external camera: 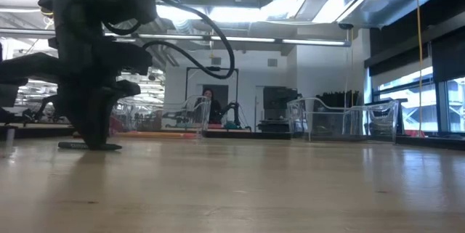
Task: Sort crayons/erasers/pens/pencils in bins
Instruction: Put the green crayon into the bottom transparent bin
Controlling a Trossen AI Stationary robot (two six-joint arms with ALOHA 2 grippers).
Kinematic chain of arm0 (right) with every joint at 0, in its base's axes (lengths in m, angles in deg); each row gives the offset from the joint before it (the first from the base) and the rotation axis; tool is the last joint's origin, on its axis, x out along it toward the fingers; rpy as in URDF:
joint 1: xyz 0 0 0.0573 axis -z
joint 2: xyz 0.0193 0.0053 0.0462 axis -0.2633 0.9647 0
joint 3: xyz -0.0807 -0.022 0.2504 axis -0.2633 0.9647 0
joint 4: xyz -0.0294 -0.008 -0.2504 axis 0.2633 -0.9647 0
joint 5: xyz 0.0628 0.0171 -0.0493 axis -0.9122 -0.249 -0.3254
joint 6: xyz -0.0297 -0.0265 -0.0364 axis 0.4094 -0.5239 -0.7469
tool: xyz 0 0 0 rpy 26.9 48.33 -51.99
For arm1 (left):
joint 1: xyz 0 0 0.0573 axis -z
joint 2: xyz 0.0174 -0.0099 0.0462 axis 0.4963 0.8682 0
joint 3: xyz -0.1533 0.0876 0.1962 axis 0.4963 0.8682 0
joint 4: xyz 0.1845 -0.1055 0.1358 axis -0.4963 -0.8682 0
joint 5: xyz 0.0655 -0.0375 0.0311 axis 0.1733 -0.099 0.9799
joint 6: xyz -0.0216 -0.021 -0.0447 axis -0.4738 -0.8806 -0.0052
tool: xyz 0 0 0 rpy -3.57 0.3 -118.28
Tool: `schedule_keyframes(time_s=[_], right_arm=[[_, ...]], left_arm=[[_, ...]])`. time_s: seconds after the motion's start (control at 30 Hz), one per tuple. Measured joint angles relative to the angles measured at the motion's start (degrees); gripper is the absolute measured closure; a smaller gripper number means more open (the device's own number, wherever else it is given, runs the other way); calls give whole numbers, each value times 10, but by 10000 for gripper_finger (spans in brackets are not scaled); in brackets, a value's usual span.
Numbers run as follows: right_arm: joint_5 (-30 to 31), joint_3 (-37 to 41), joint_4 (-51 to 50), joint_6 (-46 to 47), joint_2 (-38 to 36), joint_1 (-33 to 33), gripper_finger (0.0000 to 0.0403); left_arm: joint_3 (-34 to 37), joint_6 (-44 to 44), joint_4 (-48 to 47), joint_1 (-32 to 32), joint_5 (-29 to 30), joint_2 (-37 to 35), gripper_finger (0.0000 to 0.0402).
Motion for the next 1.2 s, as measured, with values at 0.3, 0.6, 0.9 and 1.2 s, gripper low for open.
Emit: schedule_keyframes(time_s=[0.3, 0.6, 0.9, 1.2], right_arm=[[0, 0, 0, 0, 0, 0, 256], [0, 0, 1, 17, 0, 0, 256], [0, 0, 1, 18, 0, 0, 256], [21, 0, -1, 16, 0, 0, 256]], left_arm=[[1, -1, 12, 0, -1, 0, 399], [0, -2, 20, -1, -14, 0, 400], [-22, 8, 25, 0, -26, -2, 401], [-72, 29, 0, -22, -23, -3, 401]])
